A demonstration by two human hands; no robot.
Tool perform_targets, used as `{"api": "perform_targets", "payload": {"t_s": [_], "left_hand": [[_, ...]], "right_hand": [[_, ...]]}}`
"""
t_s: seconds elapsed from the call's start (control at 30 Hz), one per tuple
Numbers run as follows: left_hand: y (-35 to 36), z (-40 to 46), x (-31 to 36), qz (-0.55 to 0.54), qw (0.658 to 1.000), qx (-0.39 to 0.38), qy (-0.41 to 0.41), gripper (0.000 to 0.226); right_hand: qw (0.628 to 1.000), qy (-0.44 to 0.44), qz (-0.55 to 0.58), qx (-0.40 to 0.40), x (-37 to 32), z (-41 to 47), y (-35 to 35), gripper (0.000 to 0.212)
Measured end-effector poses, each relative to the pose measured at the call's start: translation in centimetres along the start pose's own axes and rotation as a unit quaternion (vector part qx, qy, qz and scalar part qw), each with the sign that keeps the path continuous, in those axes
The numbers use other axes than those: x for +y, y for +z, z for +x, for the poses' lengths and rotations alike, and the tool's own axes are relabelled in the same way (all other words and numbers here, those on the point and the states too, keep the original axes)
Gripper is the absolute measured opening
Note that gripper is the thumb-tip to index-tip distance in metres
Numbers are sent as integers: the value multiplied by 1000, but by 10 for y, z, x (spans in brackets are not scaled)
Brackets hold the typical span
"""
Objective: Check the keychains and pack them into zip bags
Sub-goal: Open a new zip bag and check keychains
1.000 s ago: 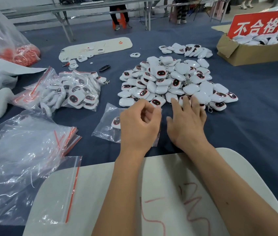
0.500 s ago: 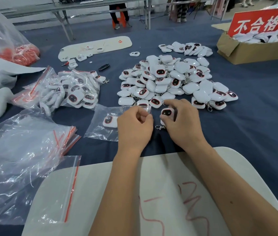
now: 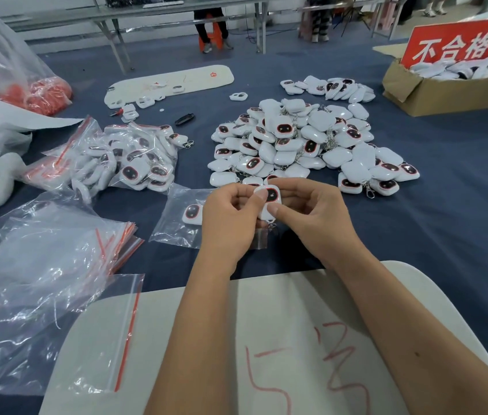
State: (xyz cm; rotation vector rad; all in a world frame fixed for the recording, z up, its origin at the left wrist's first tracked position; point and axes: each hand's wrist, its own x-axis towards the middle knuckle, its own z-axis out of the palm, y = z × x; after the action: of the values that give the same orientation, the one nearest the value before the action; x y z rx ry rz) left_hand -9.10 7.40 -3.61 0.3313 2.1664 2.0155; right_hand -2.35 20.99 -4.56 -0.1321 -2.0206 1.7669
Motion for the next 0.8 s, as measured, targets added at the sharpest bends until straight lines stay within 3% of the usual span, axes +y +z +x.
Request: {"api": "perform_targets", "payload": {"t_s": [0.43, 0.6, 0.8], "left_hand": [[-1, 0, -1, 8, 999, -9, 29, 5], [1, -2, -1, 9, 999, -27, 37, 6], [0, -1, 0, 14, 997, -47, 62, 7]], "right_hand": [[999, 9, 38, -10, 0, 2, 0, 31], [999, 17, 32, 35, -1, 3, -1, 17], [997, 16, 44, 55, -1, 2, 0, 19]]}}
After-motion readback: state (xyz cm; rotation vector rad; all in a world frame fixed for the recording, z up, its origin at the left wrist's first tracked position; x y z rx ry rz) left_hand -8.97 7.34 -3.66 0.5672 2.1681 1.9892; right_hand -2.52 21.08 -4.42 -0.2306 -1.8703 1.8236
